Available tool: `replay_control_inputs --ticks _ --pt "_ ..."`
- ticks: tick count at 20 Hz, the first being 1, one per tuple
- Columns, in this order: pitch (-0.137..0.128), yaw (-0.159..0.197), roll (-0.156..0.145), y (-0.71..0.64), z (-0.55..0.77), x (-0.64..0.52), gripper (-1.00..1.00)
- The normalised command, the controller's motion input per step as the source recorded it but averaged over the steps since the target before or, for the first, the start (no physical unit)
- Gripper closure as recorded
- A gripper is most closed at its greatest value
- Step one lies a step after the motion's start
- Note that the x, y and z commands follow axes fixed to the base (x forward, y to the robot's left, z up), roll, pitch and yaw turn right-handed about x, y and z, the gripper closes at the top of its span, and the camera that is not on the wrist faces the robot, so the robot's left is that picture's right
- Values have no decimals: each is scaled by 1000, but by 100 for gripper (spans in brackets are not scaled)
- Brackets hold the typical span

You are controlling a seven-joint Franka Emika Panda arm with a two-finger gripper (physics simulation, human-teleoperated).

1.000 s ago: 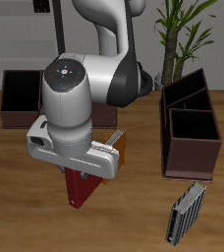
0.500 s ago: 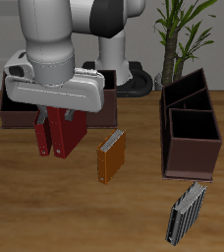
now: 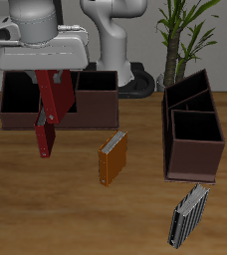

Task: Place the left red book into the back desk caddy's left compartment and place the right red book into the left desk caddy's right compartment and place the orange book into the left desk caddy's back compartment

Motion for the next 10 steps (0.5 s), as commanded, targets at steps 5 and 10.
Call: replay_control_inputs --ticks 5,10 --pt "-18 137 58 -201 108 -539 100" --pt "-12 105 5 -543 36 -456 100"
